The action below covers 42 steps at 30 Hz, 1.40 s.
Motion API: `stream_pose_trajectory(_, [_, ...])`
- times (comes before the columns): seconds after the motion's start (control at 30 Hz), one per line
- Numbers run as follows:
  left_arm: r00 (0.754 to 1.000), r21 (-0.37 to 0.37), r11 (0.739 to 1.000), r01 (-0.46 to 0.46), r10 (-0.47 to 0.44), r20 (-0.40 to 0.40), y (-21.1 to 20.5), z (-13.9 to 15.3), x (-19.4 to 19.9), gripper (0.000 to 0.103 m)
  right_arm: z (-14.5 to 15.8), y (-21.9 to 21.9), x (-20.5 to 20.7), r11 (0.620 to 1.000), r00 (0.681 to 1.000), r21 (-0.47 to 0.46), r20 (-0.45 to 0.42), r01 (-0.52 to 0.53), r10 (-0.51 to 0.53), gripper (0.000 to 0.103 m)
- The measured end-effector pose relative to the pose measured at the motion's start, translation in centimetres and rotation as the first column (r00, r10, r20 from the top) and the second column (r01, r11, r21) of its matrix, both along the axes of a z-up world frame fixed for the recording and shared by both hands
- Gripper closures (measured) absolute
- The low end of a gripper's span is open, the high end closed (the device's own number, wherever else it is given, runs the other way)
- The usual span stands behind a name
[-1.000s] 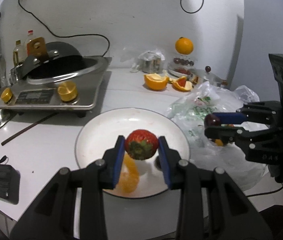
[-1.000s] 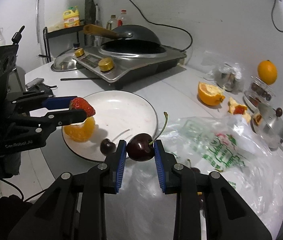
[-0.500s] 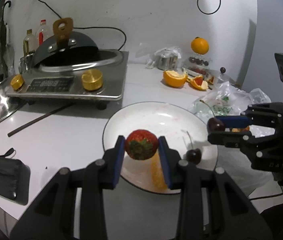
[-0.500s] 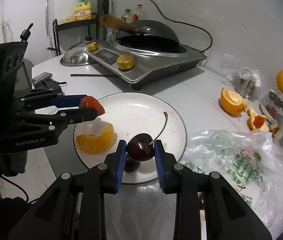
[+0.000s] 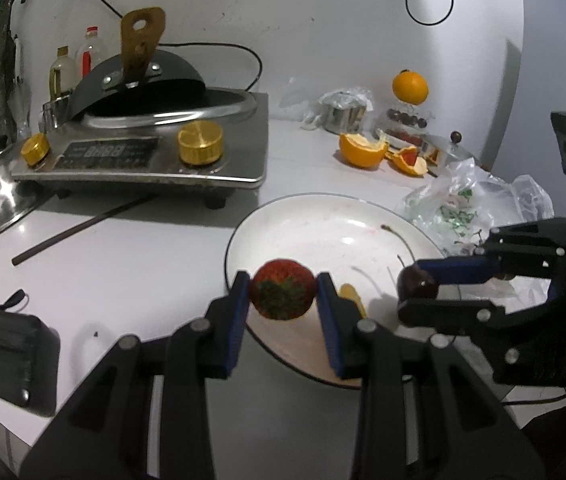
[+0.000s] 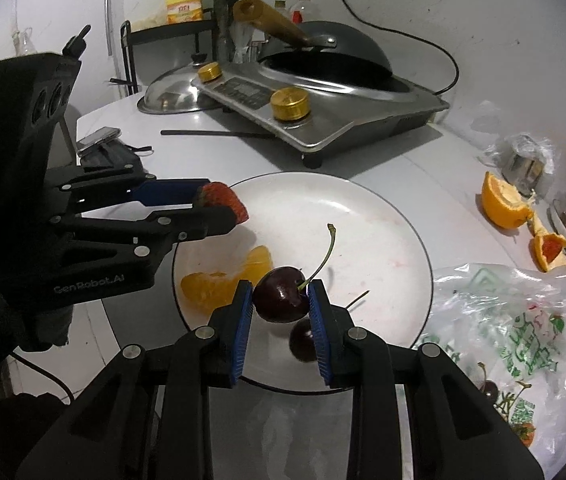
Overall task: Organize fruits
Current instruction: 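Lower the strawberry and cherry onto the white plate and open both tools, then move both open tools back over the fruit on the plastic bag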
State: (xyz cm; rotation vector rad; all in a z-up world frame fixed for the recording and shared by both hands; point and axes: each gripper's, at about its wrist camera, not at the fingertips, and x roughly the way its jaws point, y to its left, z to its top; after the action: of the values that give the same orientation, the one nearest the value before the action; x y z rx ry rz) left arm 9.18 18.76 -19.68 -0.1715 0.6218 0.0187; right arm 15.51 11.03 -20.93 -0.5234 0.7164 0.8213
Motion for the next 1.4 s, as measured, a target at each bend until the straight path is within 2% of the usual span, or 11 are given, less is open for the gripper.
stream_pose_trajectory(0.53, [0.999,-0.034,0.999,0.000,-0.001,-0.033,0.2,-0.3,0.5,0.067,-1.6,0.6,-0.1,1.000,0.999,-0.009,-0.053,-0.002,0.001,0.073])
stream_pose_trajectory(0.8, [1.000,-0.022,1.000,-0.003,0.002,-0.031,-0.1,0.2,0.5,0.065,-1.5,0.3,-0.3,1.000,0.998,-0.004,-0.056,0.007,-0.007,0.073])
stream_pose_trajectory(0.87, [0.999,-0.017,1.000,-0.007,0.007,-0.031,-0.2,0.3,0.4,0.063,-1.4,0.1,-0.3,1.000,0.998,-0.004,-0.055,0.009,-0.009,0.073])
stream_pose_trajectory(0.93, [1.000,-0.013,1.000,-0.013,0.013,-0.028,-0.4,0.5,0.3,0.052,-1.1,-0.2,-0.4,1.000,0.999,0.002,-0.052,0.012,-0.012,0.072])
stream_pose_trajectory(1.1, [1.000,-0.006,1.000,-0.017,0.017,-0.018,-0.9,1.2,-0.1,0.051,-0.7,-0.9,-0.6,1.000,0.999,0.012,-0.043,0.013,-0.013,0.069])
stream_pose_trajectory(1.4, [1.000,0.017,1.000,-0.012,0.012,-0.009,-2.6,2.2,-0.3,0.050,0.3,-3.0,-0.8,0.998,0.999,0.040,-0.022,0.040,-0.039,0.069])
